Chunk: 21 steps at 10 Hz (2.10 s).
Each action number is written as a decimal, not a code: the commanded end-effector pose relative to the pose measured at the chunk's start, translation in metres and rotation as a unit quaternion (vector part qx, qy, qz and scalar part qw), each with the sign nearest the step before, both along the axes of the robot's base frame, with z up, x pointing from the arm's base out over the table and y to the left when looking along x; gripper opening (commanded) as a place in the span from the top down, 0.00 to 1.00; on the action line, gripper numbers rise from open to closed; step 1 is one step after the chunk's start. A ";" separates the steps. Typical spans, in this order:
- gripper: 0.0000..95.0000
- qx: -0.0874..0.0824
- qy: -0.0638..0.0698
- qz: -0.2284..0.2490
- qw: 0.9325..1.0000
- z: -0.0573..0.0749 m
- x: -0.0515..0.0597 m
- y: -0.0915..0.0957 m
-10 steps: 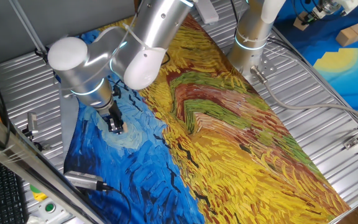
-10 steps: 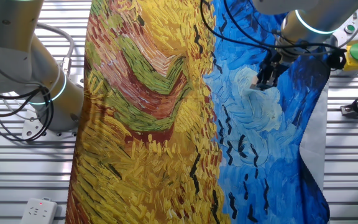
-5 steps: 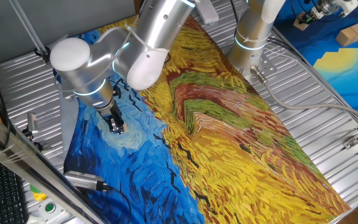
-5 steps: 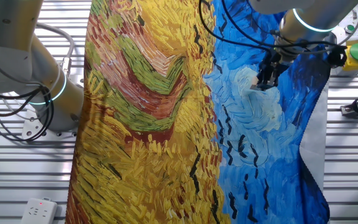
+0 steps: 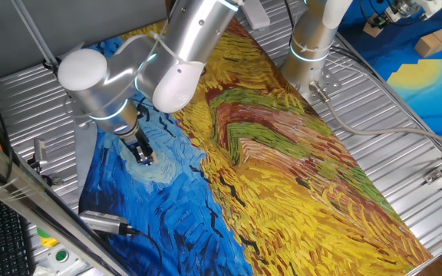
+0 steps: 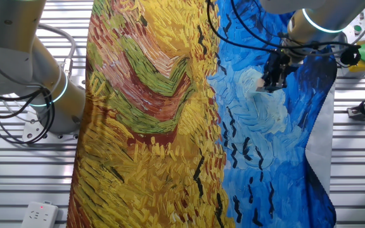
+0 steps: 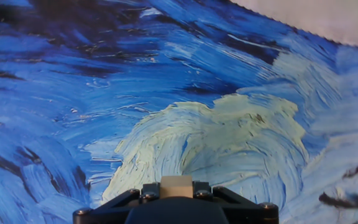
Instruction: Pick up the small block on the left and move it to the right
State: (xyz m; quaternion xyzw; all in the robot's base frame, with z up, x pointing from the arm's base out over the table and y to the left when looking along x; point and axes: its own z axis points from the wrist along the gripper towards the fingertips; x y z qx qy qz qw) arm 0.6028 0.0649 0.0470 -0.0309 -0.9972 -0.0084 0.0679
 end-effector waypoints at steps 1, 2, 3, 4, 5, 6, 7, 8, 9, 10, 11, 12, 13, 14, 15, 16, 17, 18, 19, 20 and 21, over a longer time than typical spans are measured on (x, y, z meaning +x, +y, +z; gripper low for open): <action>1.00 0.003 -0.002 0.010 1.000 0.000 0.000 0.000; 1.00 0.002 -0.002 0.010 1.000 0.000 0.000 0.000; 1.00 0.001 -0.002 0.009 1.000 0.000 0.000 0.000; 1.00 0.001 -0.002 0.007 1.000 0.000 0.000 0.000; 1.00 -0.001 -0.001 0.007 1.000 0.000 0.000 0.000; 1.00 -0.001 -0.002 0.007 1.000 0.000 0.000 0.000; 1.00 -0.001 -0.002 0.007 1.000 0.000 0.000 0.000; 1.00 0.001 -0.003 0.005 1.000 -0.001 0.000 0.001; 1.00 0.000 -0.003 0.004 1.000 -0.002 0.001 0.004; 1.00 0.001 -0.005 0.004 1.000 -0.002 0.001 0.005; 1.00 0.003 -0.007 0.004 1.000 -0.004 0.003 0.010; 1.00 0.002 -0.007 0.005 1.000 -0.004 0.004 0.014; 1.00 -0.002 -0.007 -0.010 1.000 -0.009 0.015 0.046; 1.00 -0.006 -0.008 -0.019 1.000 -0.012 0.022 0.067; 1.00 -0.007 -0.009 -0.029 1.000 -0.015 0.031 0.090; 1.00 -0.009 -0.008 -0.036 0.999 -0.013 0.038 0.105; 1.00 -0.010 -0.007 -0.044 0.999 -0.009 0.048 0.123; 1.00 -0.011 -0.006 -0.050 0.999 -0.005 0.055 0.135; 1.00 -0.011 -0.005 -0.055 0.998 -0.003 0.060 0.145; 1.00 -0.011 -0.004 -0.059 0.998 -0.002 0.063 0.151; 1.00 -0.011 -0.005 -0.060 0.998 -0.002 0.063 0.152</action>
